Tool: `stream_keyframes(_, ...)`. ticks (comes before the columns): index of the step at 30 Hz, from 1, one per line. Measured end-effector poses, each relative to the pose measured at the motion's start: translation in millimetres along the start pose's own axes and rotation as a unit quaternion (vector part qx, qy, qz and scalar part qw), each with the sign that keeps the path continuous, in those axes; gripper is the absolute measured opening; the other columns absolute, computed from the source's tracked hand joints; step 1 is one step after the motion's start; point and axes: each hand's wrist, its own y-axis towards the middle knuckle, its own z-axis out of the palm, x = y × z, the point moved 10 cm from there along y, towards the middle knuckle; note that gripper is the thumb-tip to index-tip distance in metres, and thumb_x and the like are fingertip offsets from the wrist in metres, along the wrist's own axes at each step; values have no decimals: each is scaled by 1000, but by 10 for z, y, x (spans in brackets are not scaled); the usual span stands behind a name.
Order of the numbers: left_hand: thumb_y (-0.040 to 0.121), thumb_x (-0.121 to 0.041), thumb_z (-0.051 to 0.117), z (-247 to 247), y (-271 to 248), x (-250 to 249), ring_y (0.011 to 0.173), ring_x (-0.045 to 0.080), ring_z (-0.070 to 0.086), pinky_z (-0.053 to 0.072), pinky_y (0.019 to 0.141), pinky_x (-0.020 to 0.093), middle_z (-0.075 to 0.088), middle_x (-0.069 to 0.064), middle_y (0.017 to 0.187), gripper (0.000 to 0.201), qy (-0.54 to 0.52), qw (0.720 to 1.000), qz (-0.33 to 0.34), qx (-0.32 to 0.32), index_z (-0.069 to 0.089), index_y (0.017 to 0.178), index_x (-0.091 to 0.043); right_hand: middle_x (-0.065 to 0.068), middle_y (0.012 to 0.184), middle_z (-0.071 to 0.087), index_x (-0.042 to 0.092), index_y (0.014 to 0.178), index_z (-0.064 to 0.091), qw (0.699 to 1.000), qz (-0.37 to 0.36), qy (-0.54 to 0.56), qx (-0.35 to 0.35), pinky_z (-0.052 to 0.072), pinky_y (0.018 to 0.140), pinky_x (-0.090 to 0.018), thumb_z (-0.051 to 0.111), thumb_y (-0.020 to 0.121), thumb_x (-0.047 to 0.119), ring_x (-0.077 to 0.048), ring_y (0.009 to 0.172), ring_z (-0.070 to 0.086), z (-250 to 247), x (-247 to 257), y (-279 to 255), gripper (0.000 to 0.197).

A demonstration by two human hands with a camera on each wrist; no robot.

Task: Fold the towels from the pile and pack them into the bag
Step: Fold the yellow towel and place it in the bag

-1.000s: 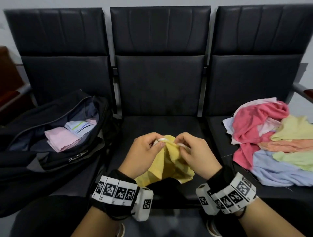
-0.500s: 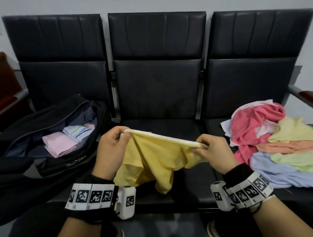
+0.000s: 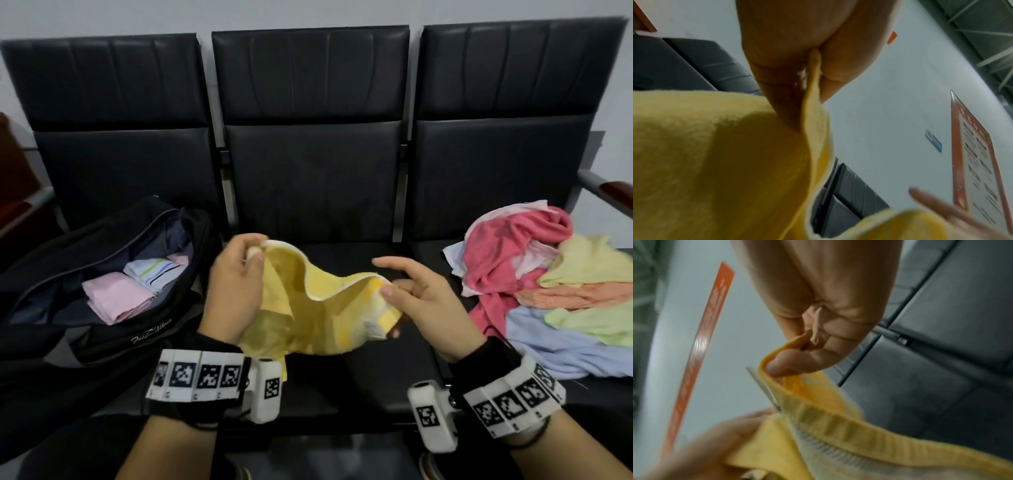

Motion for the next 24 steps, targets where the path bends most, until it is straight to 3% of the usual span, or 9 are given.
stream_keyframes(3, 99, -9, 49, 395, -112, 53, 66, 2, 51, 40, 68, 30, 51, -10, 76, 33, 46, 994, -10, 96, 55, 127, -26, -27, 82, 66, 11, 99, 72, 997, 5, 47, 54, 49, 51, -37, 58, 95, 10, -32, 57, 60, 265, 76, -7, 14)
stream_keyframes(6, 98, -11, 54, 559, -234, 96, 71, 10, 58, 46, 74, 35, 60, -4, 79, 33, 46, 987, -35, 150, 54, 126, -29, -7, 89, 73, 18, 104, 73, 990, 31, 17, 137, 54, 57, -30, 50, 92, 1, -17, 73, 69, 526, 46, -44, 32)
stream_keyframes(8, 97, -14, 60, 633, -313, 79, 76, 15, 64, 53, 77, 37, 67, 0, 81, 32, 37, 981, -45, 183, 56, 123, -30, -7, 94, 75, 20, 107, 71, 984, 25, -45, 173, 54, 60, -28, 52, 91, -5, -13, 78, 71, 649, 20, -74, 36)
stream_keyframes(12, 94, -17, 65, 718, -419, -21, 78, 4, 66, 52, 78, 27, 72, -8, 81, 28, 43, 973, -25, 225, 62, 118, -30, 0, 85, 72, 29, 91, 75, 972, -40, -199, 121, 56, 71, -35, 66, 86, 9, -12, 78, 68, 702, 65, -12, 22)
stream_keyframes(15, 93, -17, 65, 747, -465, -125, 77, 0, 64, 48, 77, 19, 71, -14, 77, 27, 36, 966, 6, 254, 62, 115, -32, 13, 100, 58, 30, 84, 76, 948, -90, -290, 98, 46, 83, -24, 74, 84, 20, -6, 96, 55, 764, 105, 33, 10)
stream_keyframes(17, 93, -17, 65, 738, -482, -176, 77, 0, 65, 45, 73, 13, 71, -14, 78, 26, 37, 964, 27, 264, 60, 113, -33, 16, 112, 58, 25, 85, 77, 946, -88, -291, 114, 45, 94, -27, 74, 84, 17, -5, 111, 54, 819, 60, 57, 8)
stream_keyframes(20, 94, -20, 65, 682, -469, -141, 74, 3, 63, 46, 72, 14, 71, -9, 78, 25, 28, 965, 28, 260, 59, 113, -35, 12, 101, 68, 18, 86, 76, 952, -86, -264, 125, 52, 88, -28, 73, 86, 13, -6, 98, 64, 853, 19, 65, 6)
stream_keyframes(22, 93, -19, 66, 665, -482, -73, 74, 6, 63, 48, 75, 20, 72, -8, 81, 27, 22, 964, 17, 265, 58, 112, -37, 10, 90, 68, 18, 85, 76, 954, -83, -266, 108, 52, 80, -26, 72, 86, 12, -8, 88, 65, 807, -1, 75, 7)
stream_keyframes(24, 94, -18, 65, 672, -521, -21, 77, 9, 65, 51, 79, 28, 72, -6, 83, 28, 10, 960, 7, 281, 58, 112, -39, 12, 91, 68, 18, 84, 76, 957, -86, -259, 103, 51, 80, -22, 73, 85, 12, -7, 90, 65, 780, -11, 73, 7)
